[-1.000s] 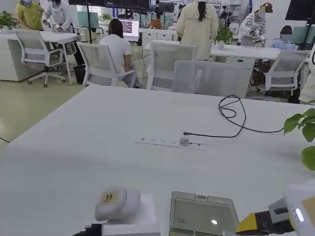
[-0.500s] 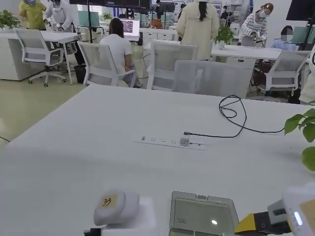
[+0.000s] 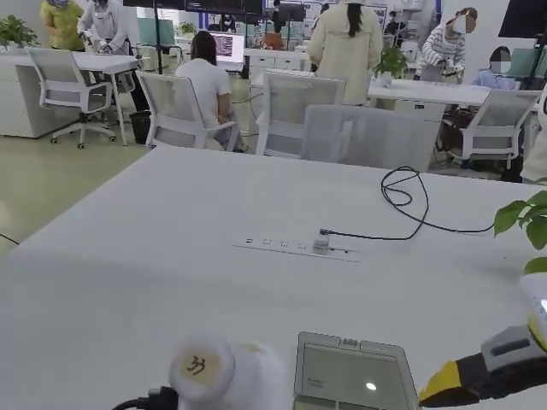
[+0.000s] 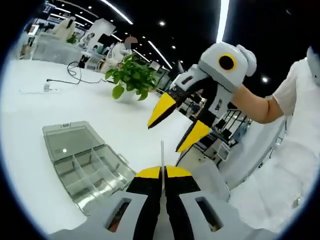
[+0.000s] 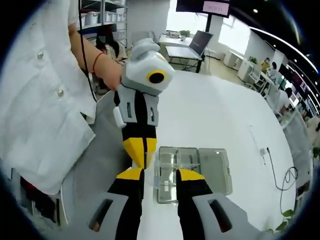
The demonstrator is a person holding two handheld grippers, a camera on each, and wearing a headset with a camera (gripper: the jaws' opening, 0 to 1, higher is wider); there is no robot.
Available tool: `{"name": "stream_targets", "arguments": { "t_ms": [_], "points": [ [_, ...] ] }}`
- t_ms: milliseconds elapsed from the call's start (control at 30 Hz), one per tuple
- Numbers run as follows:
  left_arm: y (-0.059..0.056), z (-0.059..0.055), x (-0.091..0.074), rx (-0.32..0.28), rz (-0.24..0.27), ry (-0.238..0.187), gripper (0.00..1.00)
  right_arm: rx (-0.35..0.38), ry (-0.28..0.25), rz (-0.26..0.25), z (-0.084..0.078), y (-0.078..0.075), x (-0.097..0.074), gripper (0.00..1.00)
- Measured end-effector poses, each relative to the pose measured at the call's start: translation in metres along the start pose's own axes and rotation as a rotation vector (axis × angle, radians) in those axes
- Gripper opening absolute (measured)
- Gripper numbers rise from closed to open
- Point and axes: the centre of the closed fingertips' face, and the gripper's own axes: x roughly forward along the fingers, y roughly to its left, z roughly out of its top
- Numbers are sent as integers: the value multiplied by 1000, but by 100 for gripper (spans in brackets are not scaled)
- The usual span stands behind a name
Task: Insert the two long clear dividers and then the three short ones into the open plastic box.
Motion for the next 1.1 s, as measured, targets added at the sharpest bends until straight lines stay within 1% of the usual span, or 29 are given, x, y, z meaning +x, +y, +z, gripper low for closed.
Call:
{"name": "stream_targets", "arguments": {
  "t_ms": [33, 67, 100, 133, 167, 200, 233, 267, 333, 367, 467, 500, 600, 633, 700, 900, 1100],
  "points": [
    [0, -1, 0, 52, 4, 8, 0, 16, -13, 21, 1, 2, -1, 25],
    [0, -2, 0, 62, 5, 11, 0, 33, -25, 51, 2, 4, -1, 24],
    [-3, -2, -1, 92, -2, 14, 0, 43, -30, 76, 2, 7, -1, 23],
    [-5, -2, -1, 110, -12, 12, 0, 50, -36, 106, 2, 10, -1, 23],
    [-8, -1, -1, 127, -23, 7, 0, 46, -38, 112, 2, 9, -1, 23],
    [-11, 0, -2, 144, -35, -1, 0, 59, -34, 140, 1, 13, 0, 22],
    [-13, 0, -2, 151, -39, -2, 0, 66, -34, 158, 0, 15, 0, 20],
    [-15, 1, -3, 171, -50, -1, 0, 69, -41, 176, 2, 18, 0, 16],
    [-18, 2, -3, 190, -60, -3, 0, 96, -53, 220, 4, 24, 1, 16],
    [-18, 1, -3, 198, -61, 0, 0, 96, -56, 232, 6, 25, 1, 14],
    [-20, 1, -3, 213, -75, -1, 0, 102, -62, 261, 8, 29, 1, 10],
    [-22, 3, -4, 229, -84, -11, 0, 105, -64, 268, 9, 30, 1, 9],
    [-27, 5, -5, 244, -104, -24, 0, 108, -64, 293, 9, 34, 1, 8],
    [-27, 5, -5, 244, -101, -23, 0, 111, -65, 303, 10, 36, 1, 8],
    [-27, 5, -5, 250, -102, -21, 0, 111, -64, 311, 10, 37, 1, 7],
    [-28, 7, -6, 260, -108, -30, 0, 113, -67, 334, 10, 40, 1, 4],
    [-30, 5, -5, 278, -119, -26, 0, 95, -68, 351, 10, 43, 1, 3]
  ]
}}
